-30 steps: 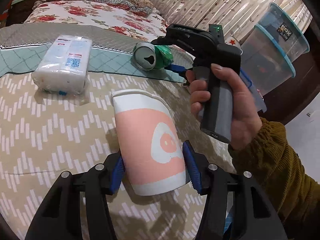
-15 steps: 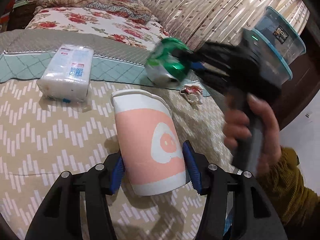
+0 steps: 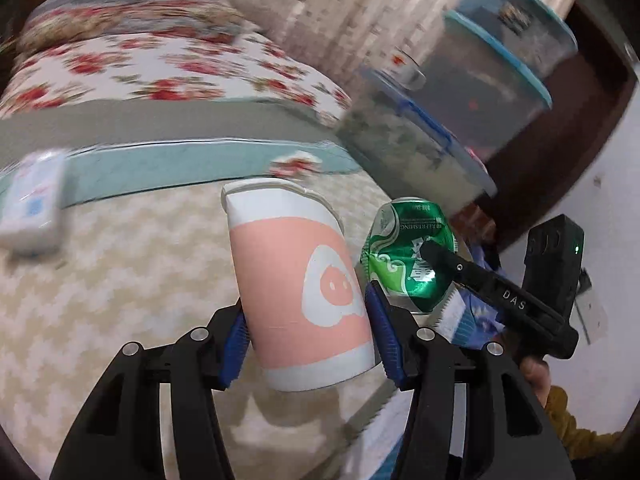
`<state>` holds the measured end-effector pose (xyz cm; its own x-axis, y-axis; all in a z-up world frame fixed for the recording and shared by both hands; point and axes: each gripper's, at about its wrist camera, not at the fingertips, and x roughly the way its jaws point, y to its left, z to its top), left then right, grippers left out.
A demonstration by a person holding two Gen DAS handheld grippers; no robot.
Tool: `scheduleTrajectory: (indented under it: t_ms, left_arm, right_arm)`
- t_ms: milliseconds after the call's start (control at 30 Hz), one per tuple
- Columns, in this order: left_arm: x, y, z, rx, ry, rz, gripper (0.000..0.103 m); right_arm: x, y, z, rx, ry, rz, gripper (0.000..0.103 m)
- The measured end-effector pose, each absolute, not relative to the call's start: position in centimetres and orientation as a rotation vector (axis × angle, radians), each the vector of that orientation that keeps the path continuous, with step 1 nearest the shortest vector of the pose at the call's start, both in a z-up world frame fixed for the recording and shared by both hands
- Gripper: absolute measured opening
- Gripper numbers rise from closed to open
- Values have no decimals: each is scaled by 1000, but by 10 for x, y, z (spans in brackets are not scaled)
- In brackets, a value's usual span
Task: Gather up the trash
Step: 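Carry cup and can to the beige bin and open both grippers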
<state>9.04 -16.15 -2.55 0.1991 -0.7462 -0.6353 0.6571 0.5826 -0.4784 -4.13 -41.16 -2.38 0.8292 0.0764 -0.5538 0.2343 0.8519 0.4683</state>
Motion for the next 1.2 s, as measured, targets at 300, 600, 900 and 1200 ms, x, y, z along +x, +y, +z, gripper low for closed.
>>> scheduleTrajectory:
  t_ms: [300, 600, 900, 1200]
  left_arm:
    - [58, -364, -16, 84, 1022, -1241, 52]
    - [21, -563, -28, 247, 1034, -1358, 68]
    - [38, -546, -31, 220, 1023, -1276, 79]
    - [24, -407, -29, 270, 893, -1134, 79]
  right_arm:
    - [-148, -552, -27, 623, 421, -432, 18]
    - [-185, -659, -50, 621, 414, -636, 33]
    - [-203, -653, -51, 652, 288, -728, 66]
    - [-196, -553, -58, 715, 304, -602, 66]
